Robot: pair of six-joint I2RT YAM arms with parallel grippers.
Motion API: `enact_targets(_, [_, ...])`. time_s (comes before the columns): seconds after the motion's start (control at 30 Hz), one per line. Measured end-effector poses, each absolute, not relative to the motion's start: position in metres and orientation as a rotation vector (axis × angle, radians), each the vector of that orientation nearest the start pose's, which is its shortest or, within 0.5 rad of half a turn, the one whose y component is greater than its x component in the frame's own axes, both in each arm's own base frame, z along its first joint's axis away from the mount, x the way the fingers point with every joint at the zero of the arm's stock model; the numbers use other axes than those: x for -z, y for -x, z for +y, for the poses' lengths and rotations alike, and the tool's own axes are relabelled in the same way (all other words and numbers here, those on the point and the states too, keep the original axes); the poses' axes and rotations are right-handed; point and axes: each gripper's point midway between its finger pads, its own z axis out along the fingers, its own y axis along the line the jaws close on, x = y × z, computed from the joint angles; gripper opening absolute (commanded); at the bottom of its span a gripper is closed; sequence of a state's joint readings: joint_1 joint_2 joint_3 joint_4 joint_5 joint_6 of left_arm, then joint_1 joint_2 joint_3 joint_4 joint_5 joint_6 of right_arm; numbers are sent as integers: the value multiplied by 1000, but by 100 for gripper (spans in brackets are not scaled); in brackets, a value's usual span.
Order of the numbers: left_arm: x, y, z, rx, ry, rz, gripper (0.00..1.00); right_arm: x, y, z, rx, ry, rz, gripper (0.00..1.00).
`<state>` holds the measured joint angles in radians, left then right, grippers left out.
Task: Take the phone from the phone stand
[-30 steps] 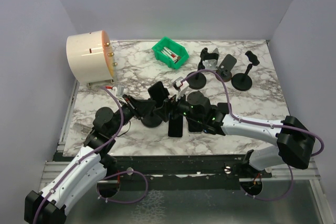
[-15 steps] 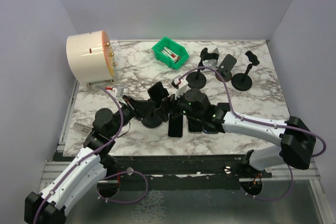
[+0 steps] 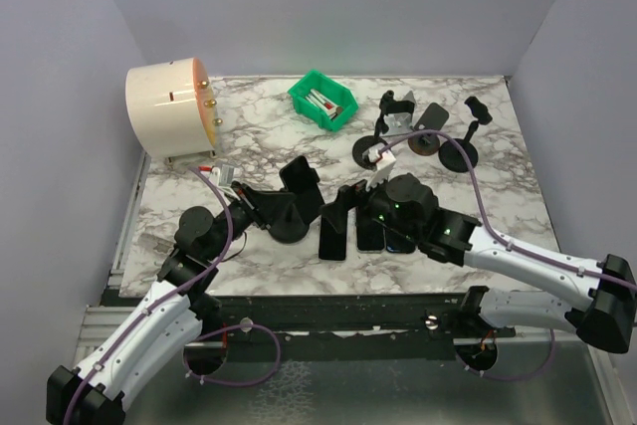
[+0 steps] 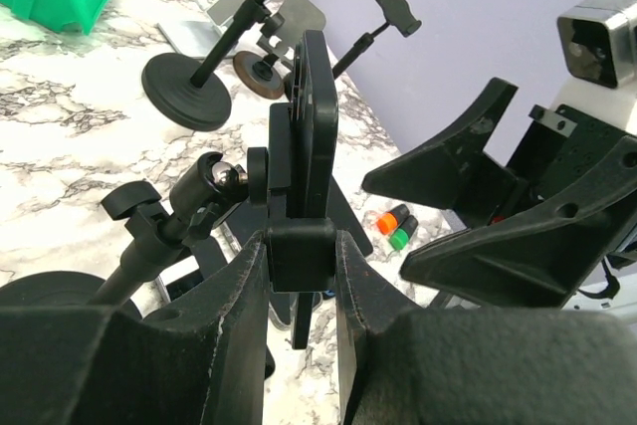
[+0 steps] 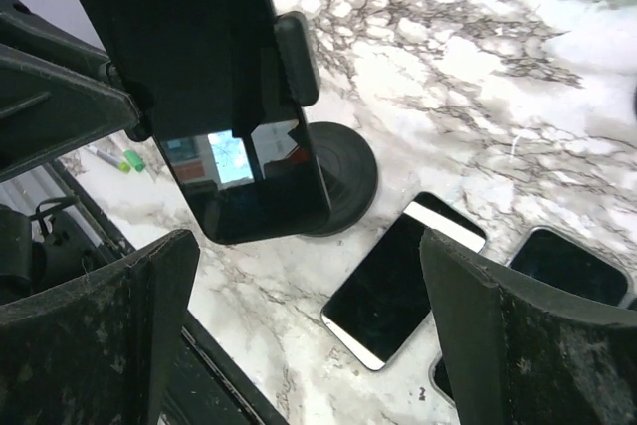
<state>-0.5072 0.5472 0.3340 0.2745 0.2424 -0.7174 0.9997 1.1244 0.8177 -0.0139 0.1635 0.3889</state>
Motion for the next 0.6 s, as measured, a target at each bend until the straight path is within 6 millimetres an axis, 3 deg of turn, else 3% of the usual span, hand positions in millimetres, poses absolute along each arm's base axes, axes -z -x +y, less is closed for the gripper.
enact_targets(0.2, [-240,-216,-199,1145,-43,1629,0,-246,-216,302,-797,432,1839,100])
enact_targets(0.43, [-239,-213,-198,1128,-70,1631,0,-311,-226,338,-894,476,1734,100])
enact_targets(0.5, [-239,-212,-198,1127,-79,1627,0,-316,-230,350,-903,507,1727,100])
enact_targets(0.6, [-239,-210,-197,1123,-89,1627,0,-304,-234,362,-895,547,1752,100])
